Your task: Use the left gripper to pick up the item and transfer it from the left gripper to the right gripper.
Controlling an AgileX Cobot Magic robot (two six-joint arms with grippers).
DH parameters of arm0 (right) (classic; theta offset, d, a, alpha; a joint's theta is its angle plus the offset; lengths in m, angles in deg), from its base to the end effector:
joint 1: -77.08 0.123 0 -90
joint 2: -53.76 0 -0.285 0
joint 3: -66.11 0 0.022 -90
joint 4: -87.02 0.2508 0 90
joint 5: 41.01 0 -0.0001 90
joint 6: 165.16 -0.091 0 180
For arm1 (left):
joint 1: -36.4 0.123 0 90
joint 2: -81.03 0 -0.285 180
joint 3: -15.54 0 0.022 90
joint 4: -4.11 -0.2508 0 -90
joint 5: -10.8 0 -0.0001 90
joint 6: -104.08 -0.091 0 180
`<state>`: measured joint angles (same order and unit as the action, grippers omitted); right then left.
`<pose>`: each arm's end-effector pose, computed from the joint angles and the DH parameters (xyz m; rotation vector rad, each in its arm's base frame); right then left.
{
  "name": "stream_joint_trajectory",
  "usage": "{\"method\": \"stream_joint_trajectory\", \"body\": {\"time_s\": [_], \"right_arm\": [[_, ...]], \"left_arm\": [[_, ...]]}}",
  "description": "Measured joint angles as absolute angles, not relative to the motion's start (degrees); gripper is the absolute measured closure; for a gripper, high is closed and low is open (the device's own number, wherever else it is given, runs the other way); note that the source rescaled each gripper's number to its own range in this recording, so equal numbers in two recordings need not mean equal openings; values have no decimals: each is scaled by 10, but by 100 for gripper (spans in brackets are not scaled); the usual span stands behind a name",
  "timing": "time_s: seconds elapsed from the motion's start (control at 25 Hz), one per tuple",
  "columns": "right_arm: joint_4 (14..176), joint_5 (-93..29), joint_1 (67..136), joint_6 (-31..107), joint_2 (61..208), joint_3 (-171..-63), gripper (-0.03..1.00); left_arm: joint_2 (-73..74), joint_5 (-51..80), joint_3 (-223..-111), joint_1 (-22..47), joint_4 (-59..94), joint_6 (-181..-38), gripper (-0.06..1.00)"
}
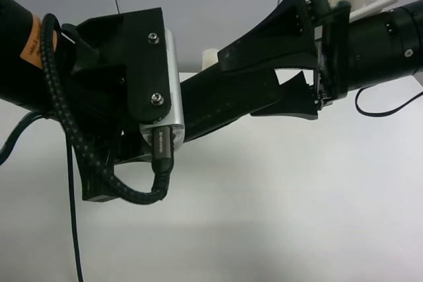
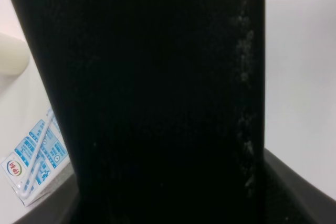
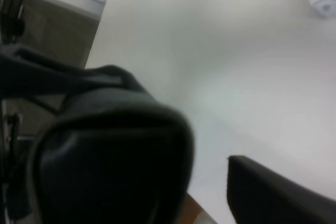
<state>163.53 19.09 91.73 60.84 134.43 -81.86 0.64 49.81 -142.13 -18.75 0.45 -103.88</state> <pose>0.2015 0.1320 0.2933 -0.4448 2.2813 1.4587 0.1506 -0.2098 0.2988 1.6755 1.8235 -0.1328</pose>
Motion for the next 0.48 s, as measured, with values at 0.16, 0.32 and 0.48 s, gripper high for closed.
{"method": "stream_joint_trajectory", "body": {"time_s": [0.16,0.32,0.48], "right_arm": [[1639,188,917,610,1344,-819,5],[1639,188,918,610,1344,-819,35],[1639,185,918,610,1344,-819,73]], "left_arm": [[6,498,-1421,-187,4,-1049,93],[6,498,-1421,-187,4,-1068,93],[6,498,-1421,-187,4,-1081,93]]}}
